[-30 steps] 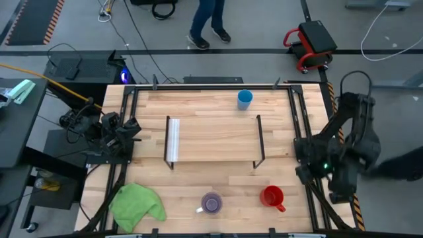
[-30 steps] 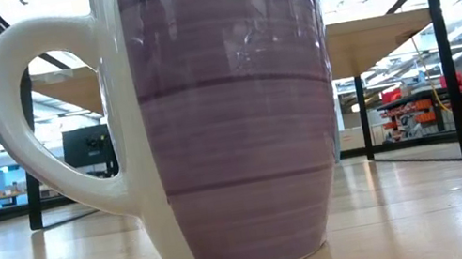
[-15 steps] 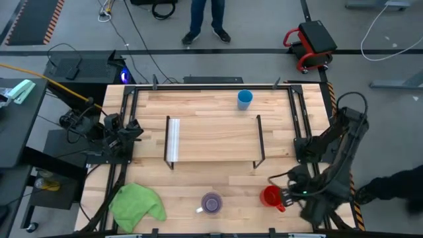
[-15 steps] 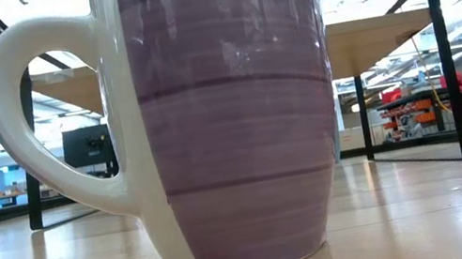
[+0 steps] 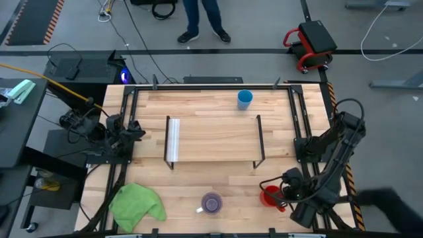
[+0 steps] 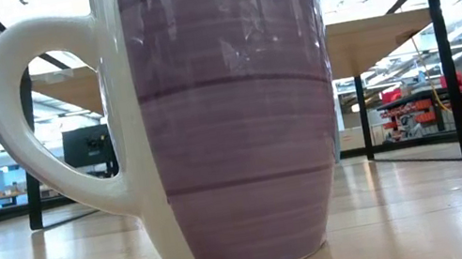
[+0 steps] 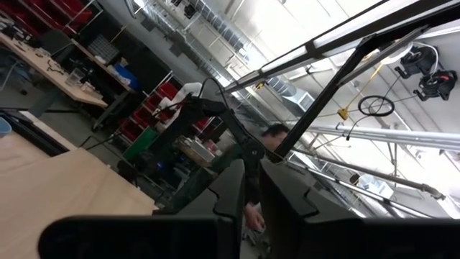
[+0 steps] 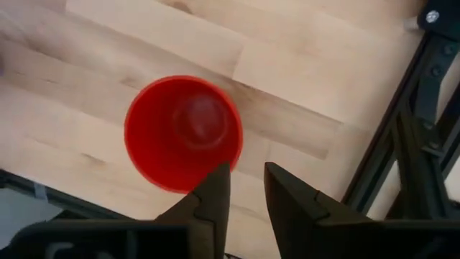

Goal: Stack small to large cups/mugs on shelf
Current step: Put the red mug to the right on the shelf

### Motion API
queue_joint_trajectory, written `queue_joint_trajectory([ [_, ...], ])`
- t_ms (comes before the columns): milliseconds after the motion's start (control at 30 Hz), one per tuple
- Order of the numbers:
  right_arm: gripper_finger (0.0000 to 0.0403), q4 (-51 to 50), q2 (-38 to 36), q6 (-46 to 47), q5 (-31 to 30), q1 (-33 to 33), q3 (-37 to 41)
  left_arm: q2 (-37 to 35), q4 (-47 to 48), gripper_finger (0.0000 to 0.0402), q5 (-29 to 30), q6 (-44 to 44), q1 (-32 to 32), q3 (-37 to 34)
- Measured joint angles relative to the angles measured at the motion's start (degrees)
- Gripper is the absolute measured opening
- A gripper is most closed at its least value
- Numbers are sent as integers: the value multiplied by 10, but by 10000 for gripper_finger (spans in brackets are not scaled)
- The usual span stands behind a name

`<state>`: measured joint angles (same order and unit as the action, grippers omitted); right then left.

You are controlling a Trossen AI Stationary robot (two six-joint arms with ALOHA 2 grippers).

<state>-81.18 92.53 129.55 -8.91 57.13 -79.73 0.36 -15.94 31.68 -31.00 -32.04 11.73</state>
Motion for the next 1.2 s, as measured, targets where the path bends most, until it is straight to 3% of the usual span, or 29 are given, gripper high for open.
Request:
queue_joint_trajectory([
  [333, 110, 38, 33, -16, 32, -24, 10, 0, 6, 55, 0, 0, 0, 0],
  [667, 107, 191, 8, 12, 53, -25, 127, 0, 27, 57, -4, -25, 0, 0],
  [1200, 87, 198, 7, 9, 74, -62, 155, 0, 33, 60, -10, -30, 0, 0],
])
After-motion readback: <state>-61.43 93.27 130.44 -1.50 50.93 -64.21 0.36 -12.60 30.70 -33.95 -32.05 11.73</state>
